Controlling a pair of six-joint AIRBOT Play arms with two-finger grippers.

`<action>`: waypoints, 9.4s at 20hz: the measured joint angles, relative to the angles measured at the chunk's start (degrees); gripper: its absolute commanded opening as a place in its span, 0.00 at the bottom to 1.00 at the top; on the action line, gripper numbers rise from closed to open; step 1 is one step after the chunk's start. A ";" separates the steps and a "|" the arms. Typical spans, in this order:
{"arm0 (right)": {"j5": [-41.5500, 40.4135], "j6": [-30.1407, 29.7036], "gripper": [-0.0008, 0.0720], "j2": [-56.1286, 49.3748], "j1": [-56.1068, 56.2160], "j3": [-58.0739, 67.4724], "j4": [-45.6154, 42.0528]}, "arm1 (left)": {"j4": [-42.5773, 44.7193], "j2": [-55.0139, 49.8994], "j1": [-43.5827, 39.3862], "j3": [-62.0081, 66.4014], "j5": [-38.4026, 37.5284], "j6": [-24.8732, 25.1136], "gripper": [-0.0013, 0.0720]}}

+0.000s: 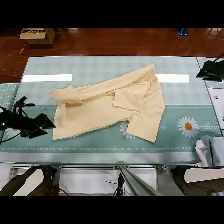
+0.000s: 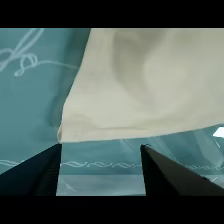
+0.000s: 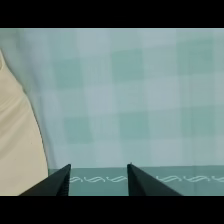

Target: Fold the shirts.

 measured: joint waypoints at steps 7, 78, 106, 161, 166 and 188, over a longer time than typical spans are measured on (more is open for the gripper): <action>0.44 -2.86 0.59 0.11 -2.91 -4.61 5.03 | 1.09 0.22 2.97 -3.89 -2.45 2.86 0.85; -19.76 6.60 0.05 60.70 12.00 8.57 0.00 | -4.02 34.36 -2.67 72.48 6.12 -4.63 0.05; -2.47 -0.50 0.05 0.09 15.30 14.29 7.56 | -9.20 -5.40 -14.60 33.44 18.71 -0.39 0.05; 13.40 8.46 0.50 -16.63 15.76 12.76 -10.67 | 5.70 -34.49 -18.86 44.02 9.33 -10.93 0.62; 19.10 6.14 0.50 -8.37 8.35 9.77 -13.18 | 5.92 -27.87 -13.31 41.22 -2.93 -2.19 0.62; 5.42 -2.14 0.59 14.97 -19.54 -24.46 13.03 | -8.79 -7.39 5.90 -8.24 2.64 10.27 0.74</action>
